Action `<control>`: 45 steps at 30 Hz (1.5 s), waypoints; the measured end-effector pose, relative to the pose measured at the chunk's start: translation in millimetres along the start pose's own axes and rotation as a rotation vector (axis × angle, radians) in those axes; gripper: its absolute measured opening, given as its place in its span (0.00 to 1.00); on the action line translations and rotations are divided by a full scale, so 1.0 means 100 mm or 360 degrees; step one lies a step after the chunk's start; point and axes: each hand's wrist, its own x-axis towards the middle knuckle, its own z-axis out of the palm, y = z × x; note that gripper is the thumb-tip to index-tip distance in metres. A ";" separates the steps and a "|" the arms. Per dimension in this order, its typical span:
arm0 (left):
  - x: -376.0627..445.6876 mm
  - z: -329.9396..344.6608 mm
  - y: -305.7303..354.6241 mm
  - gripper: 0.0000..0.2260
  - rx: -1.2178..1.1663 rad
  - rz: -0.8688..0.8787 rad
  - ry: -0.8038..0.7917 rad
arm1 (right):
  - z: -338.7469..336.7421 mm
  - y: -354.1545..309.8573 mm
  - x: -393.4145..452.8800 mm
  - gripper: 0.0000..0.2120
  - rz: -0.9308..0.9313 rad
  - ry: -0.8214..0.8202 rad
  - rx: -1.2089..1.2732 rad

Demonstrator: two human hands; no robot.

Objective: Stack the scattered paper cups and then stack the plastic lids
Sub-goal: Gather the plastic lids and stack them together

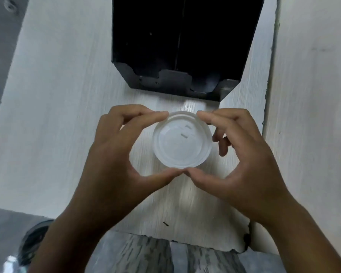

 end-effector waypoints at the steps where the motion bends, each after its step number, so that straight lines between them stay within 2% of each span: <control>1: 0.01 0.04 -0.03 0.37 -0.0031 -0.0001 0.0006 | 0.02 0.01 0.01 0.38 0.0030 0.0001 -0.0018; 7: 0.08 0.26 -0.23 0.38 -0.0138 -0.0049 -0.0055 | 0.17 0.15 0.05 0.39 0.0161 -0.0045 -0.0034; 15: 0.08 0.28 -0.21 0.36 -0.0093 0.0047 -0.0028 | 0.28 0.26 0.03 0.40 0.0125 0.0052 0.0079; 20: 0.06 0.21 -0.11 0.41 -0.0049 0.0050 -0.0011 | 0.29 0.30 -0.01 0.43 0.0110 0.0013 0.0156; 24: 0.10 0.11 0.19 0.39 -0.0044 0.0142 0.0074 | -0.02 0.34 -0.21 0.40 0.0176 0.0156 0.0217; 28: 0.29 0.33 0.60 0.34 -0.0099 0.0285 0.0125 | -0.47 0.52 -0.49 0.35 0.0306 0.0379 0.0101; 35: 0.87 1.27 1.39 0.31 -0.0353 0.0398 -0.0203 | -1.35 1.14 -0.90 0.38 0.0576 0.0679 -0.0142; 39: 1.18 1.81 1.70 0.33 -0.0341 0.0467 -0.0386 | -1.69 1.54 -1.06 0.39 0.0723 0.0821 -0.0198; 45: 1.61 2.36 2.03 0.38 -0.0271 0.0493 -0.0569 | -1.94 2.03 -1.05 0.48 0.0886 0.0739 -0.0190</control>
